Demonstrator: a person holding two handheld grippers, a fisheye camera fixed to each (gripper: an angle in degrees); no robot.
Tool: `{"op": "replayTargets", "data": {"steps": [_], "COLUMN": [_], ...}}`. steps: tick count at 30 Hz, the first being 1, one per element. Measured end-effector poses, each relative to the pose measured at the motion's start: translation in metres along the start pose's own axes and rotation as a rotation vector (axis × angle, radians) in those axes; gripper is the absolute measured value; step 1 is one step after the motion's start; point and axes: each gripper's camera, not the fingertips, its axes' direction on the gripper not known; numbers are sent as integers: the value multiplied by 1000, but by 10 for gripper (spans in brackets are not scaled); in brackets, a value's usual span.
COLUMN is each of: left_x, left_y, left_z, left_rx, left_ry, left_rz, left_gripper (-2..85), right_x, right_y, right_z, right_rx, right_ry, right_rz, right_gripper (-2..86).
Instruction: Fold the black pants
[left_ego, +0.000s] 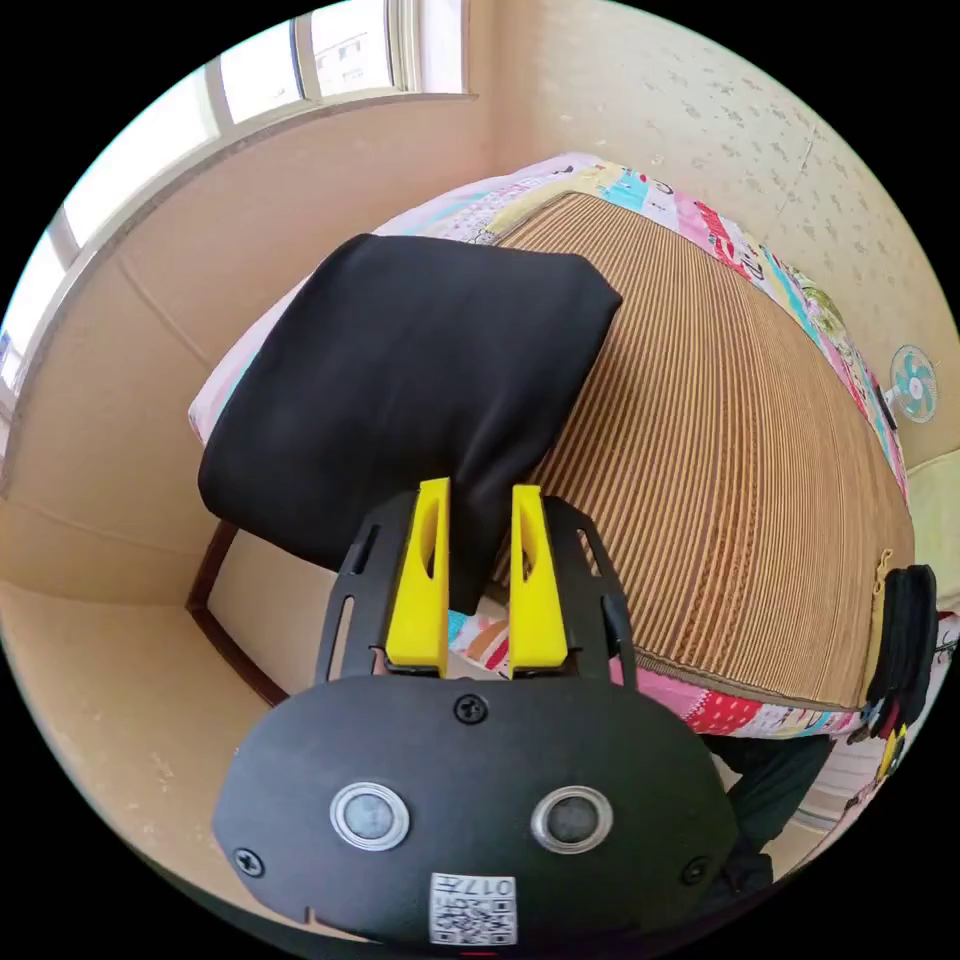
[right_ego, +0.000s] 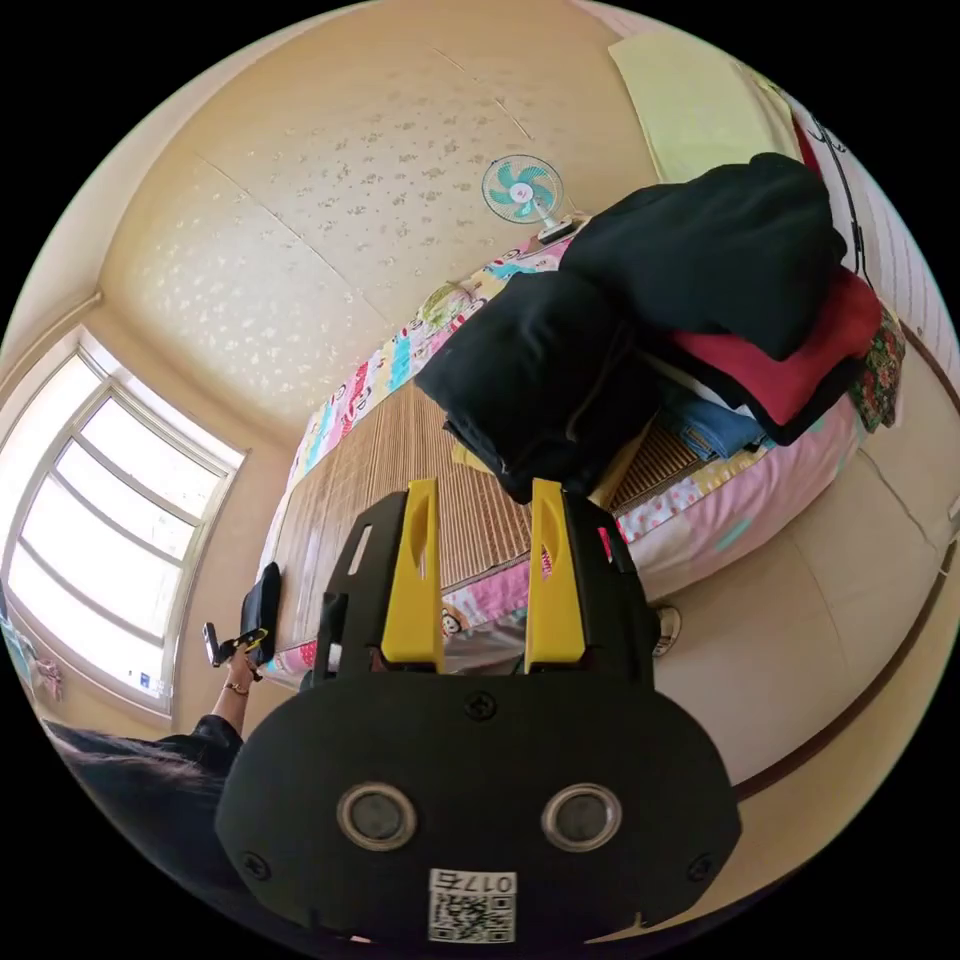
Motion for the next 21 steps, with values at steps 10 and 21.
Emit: {"op": "replayTargets", "data": {"steps": [10, 21], "left_x": [88, 71], "left_y": [-8, 59], "left_z": [-157, -249], "left_rx": [244, 447], "left_ry": [1252, 1637], "left_rz": [216, 413], "left_gripper": [0, -3], "right_x": [-29, -30], "right_y": [-4, 19], "right_z": [11, 85], "right_rx": [-70, -278], "right_ry": [-161, -452], "right_rz": [-176, -204], "right_gripper": [110, 118]}}
